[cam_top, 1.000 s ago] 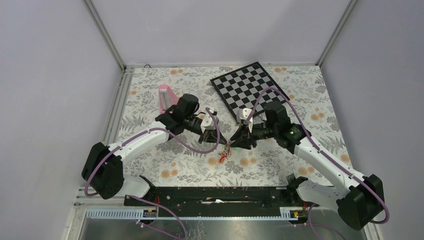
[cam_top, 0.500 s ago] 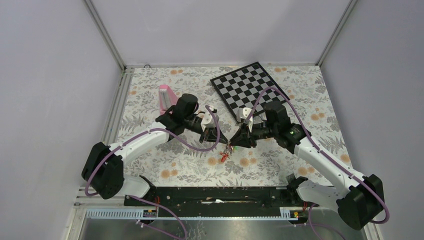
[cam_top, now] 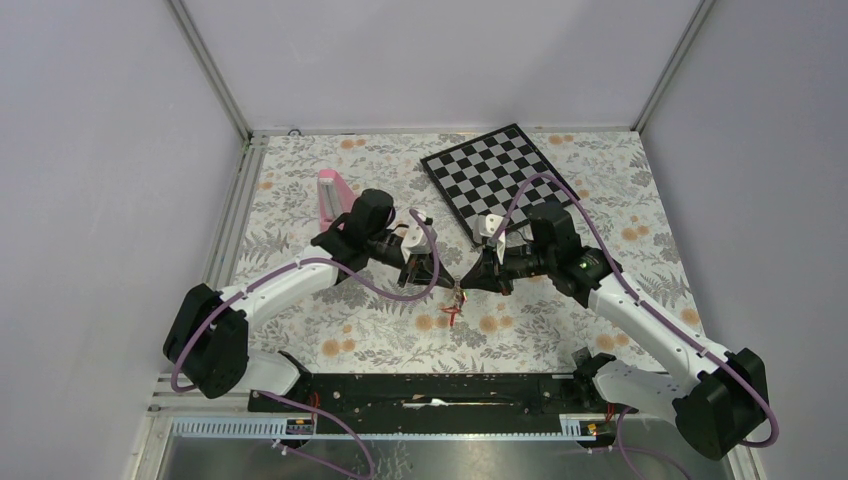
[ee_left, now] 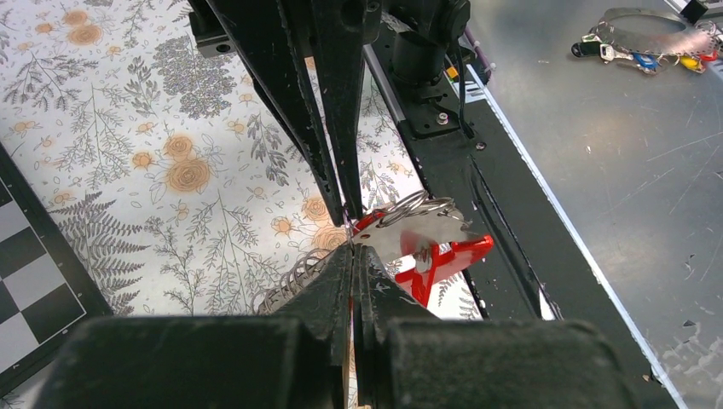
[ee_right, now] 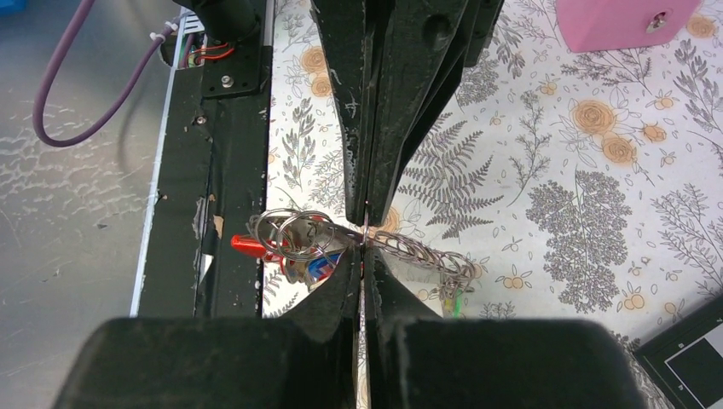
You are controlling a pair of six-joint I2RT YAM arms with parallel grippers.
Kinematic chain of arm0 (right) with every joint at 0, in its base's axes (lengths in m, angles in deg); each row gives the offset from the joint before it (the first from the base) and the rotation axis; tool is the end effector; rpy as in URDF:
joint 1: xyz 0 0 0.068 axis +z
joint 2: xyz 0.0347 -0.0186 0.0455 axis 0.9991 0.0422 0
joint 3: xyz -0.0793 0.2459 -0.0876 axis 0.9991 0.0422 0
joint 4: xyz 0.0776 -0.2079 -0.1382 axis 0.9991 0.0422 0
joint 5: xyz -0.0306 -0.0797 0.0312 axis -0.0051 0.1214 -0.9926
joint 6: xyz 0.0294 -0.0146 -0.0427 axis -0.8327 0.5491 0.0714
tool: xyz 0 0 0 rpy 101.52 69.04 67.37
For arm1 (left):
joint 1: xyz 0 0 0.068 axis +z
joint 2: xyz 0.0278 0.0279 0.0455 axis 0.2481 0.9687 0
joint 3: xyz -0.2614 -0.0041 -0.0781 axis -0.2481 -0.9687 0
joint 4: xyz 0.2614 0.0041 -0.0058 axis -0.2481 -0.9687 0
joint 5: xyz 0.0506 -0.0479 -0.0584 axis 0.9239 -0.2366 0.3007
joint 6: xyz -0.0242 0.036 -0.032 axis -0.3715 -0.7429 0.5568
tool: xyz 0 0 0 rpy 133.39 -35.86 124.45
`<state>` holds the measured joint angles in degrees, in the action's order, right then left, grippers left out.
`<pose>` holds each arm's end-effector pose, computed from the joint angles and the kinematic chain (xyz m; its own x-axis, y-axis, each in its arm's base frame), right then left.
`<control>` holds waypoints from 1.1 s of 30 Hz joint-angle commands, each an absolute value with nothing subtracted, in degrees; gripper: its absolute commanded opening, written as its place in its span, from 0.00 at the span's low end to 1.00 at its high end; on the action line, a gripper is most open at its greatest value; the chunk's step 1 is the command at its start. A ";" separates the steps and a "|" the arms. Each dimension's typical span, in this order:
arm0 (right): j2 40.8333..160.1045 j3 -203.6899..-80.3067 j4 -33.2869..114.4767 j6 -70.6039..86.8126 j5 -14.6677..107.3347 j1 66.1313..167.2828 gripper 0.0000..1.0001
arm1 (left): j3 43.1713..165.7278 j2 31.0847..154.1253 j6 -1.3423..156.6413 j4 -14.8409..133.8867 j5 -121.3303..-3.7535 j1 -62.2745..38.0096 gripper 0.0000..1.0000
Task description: Put the keys on the keyring
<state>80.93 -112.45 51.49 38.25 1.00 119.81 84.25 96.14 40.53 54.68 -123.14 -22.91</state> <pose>0.1807 0.1473 0.2949 0.0136 -0.2733 -0.9618 -0.9995 0.0236 -0.0208 0.2110 -0.2022 0.2720 0.0163 0.1830 -0.9830 0.9488 -0.3131 -0.0425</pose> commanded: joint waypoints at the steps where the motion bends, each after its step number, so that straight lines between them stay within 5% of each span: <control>1: 80.69 -115.42 51.64 39.25 2.16 119.57 0.00 | 83.88 95.34 42.90 60.91 -125.12 -22.51 0.00; 13: 83.33 -121.40 60.85 41.79 5.49 119.52 0.00 | 82.47 94.56 59.75 75.22 -120.10 -20.70 0.36; 33: 83.90 -120.89 58.11 39.44 5.45 119.57 0.00 | 82.18 96.15 63.79 75.86 -117.77 -21.98 0.40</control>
